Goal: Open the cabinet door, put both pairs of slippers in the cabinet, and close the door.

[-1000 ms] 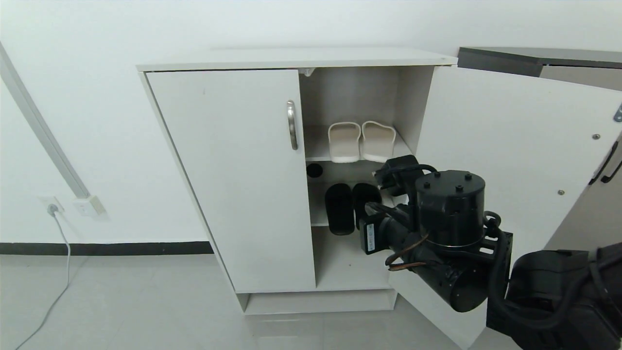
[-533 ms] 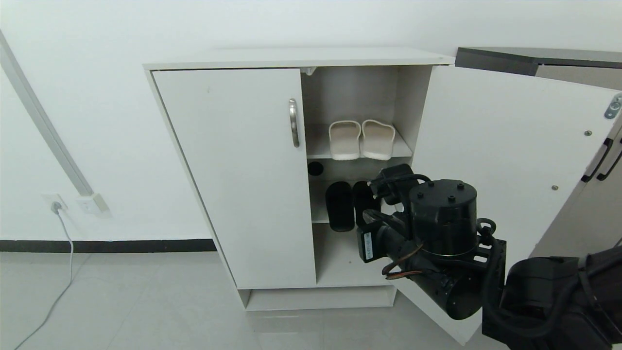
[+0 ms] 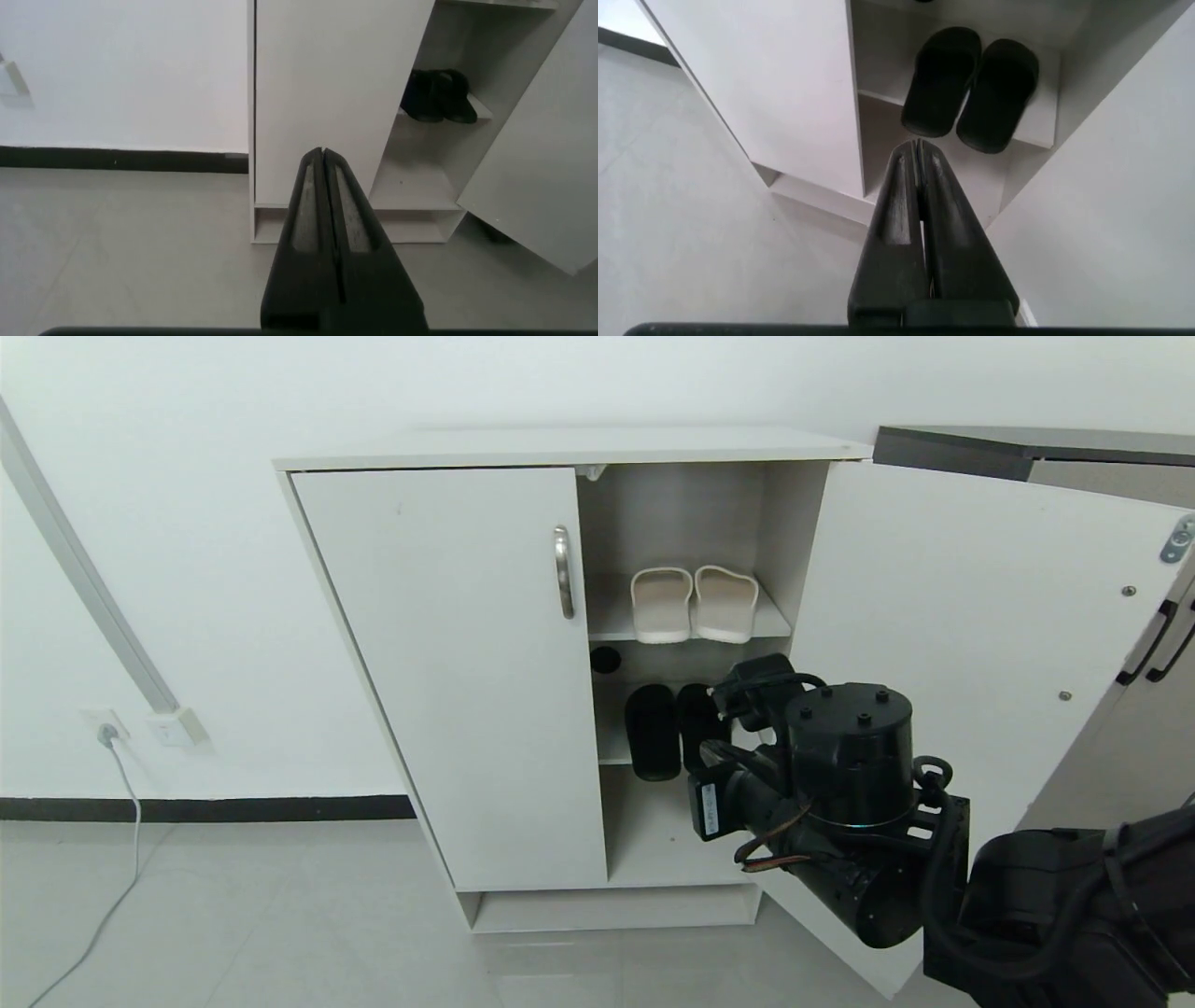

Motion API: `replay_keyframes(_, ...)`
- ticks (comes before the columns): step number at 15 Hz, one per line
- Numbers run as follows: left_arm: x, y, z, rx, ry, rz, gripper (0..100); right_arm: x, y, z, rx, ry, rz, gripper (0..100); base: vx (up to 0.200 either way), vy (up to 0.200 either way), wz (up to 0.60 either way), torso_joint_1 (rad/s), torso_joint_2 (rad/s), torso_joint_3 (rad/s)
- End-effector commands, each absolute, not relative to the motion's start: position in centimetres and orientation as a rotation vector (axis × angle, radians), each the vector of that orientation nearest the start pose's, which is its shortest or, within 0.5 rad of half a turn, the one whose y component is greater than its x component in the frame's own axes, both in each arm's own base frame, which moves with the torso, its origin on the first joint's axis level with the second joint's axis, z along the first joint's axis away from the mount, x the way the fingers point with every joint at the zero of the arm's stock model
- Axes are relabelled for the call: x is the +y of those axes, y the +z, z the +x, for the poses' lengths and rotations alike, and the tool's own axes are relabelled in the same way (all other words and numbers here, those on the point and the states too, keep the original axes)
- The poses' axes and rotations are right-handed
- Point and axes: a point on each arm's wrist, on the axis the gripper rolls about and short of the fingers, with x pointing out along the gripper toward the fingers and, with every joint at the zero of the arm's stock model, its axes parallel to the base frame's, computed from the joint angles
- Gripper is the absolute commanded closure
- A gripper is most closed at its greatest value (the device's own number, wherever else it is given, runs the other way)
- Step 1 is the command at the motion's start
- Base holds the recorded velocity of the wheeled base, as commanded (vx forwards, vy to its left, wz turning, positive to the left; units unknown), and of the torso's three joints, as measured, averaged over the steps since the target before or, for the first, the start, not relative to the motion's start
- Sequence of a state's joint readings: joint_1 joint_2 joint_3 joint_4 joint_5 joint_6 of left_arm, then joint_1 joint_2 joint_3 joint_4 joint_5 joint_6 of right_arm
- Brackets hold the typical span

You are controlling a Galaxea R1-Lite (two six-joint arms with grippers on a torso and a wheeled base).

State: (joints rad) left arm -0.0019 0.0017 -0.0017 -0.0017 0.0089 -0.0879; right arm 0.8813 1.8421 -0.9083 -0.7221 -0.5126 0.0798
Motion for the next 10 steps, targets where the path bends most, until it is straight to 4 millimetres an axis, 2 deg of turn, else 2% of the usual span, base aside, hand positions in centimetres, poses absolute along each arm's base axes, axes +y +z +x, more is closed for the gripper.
replay_keyframes(1, 0.03, 7.63, -2.27, -0.002, 0.006, -0.089, 100, 25.77, 17.14, 22.65, 0.18, 0.361, -0.06, 100, 0.0, 0.0, 0.0, 0.0, 0.0, 0.0)
replay_keyframes(4, 0.02, 7.61, -2.27, 0.0, 0.008, -0.089, 100, 25.76, 17.1, 22.64, 0.181, 0.36, -0.061, 100, 0.0, 0.0, 0.0, 0.001, -0.02, -0.011)
replay_keyframes(5, 0.02, 7.61, -2.28, -0.002, 0.008, -0.089, 100, 25.79, 17.1, 22.6, 0.181, 0.361, -0.061, 100, 0.0, 0.0, 0.0, 0.002, -0.2, -0.217)
replay_keyframes(8, 0.02, 7.61, -2.28, -0.002, 0.008, -0.089, 100, 25.76, 17.1, 22.64, 0.181, 0.36, -0.061, 100, 0.0, 0.0, 0.0, 0.02, -0.21, -0.339)
replay_keyframes(10, 0.03, 7.63, -2.27, -0.002, 0.009, -0.089, 100, 25.76, 17.1, 22.64, 0.181, 0.36, -0.061, 100, 0.0, 0.0, 0.0, 0.041, -0.57, -0.371)
